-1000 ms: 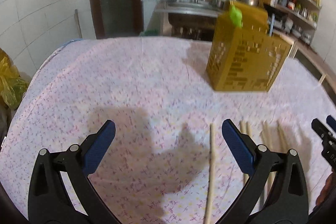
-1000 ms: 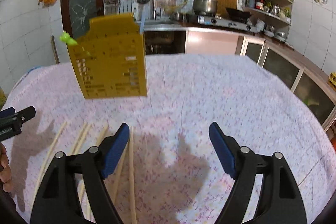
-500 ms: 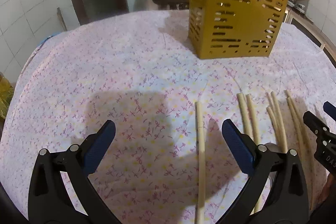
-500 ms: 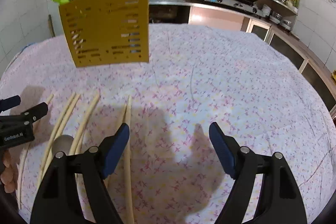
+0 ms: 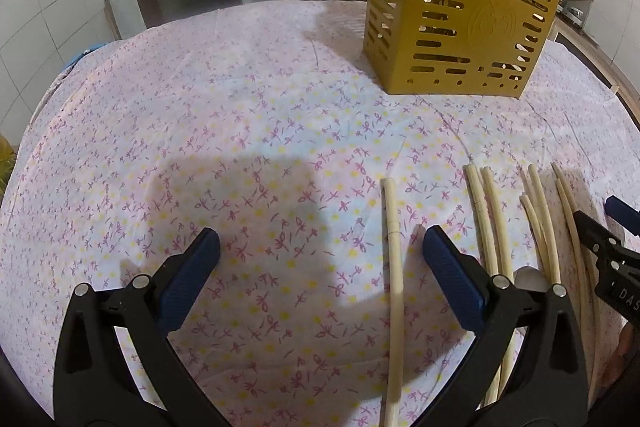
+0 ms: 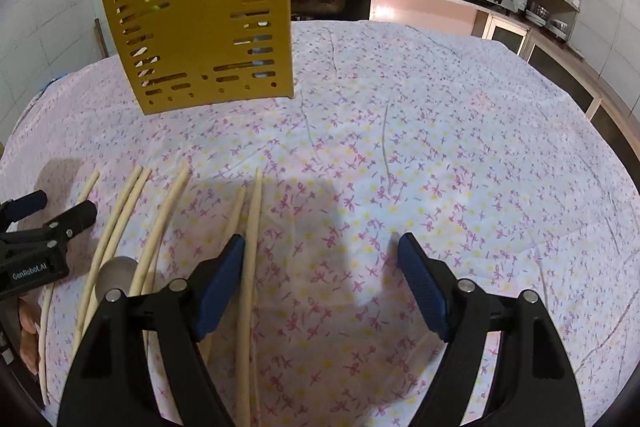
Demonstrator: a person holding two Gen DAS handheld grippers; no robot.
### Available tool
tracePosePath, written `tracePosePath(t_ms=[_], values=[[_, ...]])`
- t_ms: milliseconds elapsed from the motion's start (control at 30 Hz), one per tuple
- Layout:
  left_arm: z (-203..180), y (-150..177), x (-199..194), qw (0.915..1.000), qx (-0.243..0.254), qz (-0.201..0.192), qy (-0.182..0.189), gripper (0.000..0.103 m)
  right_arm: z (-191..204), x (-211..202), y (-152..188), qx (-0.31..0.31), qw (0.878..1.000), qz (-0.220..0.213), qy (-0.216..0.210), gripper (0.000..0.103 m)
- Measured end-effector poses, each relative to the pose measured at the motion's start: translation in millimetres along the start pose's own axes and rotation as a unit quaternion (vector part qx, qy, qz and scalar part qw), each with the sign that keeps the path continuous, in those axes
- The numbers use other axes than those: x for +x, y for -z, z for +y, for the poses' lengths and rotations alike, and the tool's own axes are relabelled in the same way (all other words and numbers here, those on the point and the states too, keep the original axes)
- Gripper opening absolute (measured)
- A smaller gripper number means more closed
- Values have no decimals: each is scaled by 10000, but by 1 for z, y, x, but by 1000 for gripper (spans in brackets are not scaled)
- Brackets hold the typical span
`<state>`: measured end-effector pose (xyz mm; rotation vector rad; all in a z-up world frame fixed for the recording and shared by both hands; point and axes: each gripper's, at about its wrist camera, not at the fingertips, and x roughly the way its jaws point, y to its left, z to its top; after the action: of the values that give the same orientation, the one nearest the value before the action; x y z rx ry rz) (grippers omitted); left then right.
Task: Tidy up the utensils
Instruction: 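Move both tools back down toward the wooden chopsticks on the cloth, then close the left tool on a chopstick while the right tool grasps another chopstick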
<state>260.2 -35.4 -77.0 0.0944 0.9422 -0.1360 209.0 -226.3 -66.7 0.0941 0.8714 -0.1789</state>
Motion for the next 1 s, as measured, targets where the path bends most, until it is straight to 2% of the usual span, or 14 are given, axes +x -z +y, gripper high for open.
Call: tracePosePath(t_ms=[133, 200, 233, 267, 300, 367, 433, 500, 567, 667, 833, 1000], values=[[-1, -4, 1, 10000, 37, 25, -1, 98, 3, 3, -7, 17, 10000, 15, 60, 73], [-1, -4, 0, 10000, 20, 30, 39, 97, 6, 4, -10, -2, 10000, 10, 0, 57], [-1, -3, -2, 10000, 25, 2, 52, 91, 8, 4, -12, -16, 10000, 9, -18, 53], [-1, -3, -4, 10000, 54, -24, 71, 82, 11, 4, -13, -55, 10000, 8, -35, 45], [-4, -3, -7, 9998, 141, -48, 150, 76, 15, 4, -14, -111, 9999, -7, -46, 39], [-8, -2, -10, 9994, 239, -31, 246, 60, 20, 4, -15, -191, 9998, -37, -30, 35], [-14, -1, -12, 9991, 332, -20, 273, 51, 22, 5, -15, -177, 9998, -58, -5, 33], [-19, -1, -14, 9986, 414, -12, 317, 39, 21, 4, -15, -135, 9999, -54, -75, 26], [-23, -3, -14, 9983, 463, 29, 366, 23, 22, 4, -17, -126, 9999, -49, -73, 18], [-24, -9, -12, 9981, 404, 114, 453, 7, 22, 7, -21, -70, 9999, -20, -117, 9], [-10, -11, -12, 9980, 36, 138, 623, 4, 17, 1, -23, 83, 9995, -10, -293, 6], [-1, -11, -36, 9978, -110, -299, 588, 4, 5, -19, -19, 284, 9983, -328, -398, 6]])
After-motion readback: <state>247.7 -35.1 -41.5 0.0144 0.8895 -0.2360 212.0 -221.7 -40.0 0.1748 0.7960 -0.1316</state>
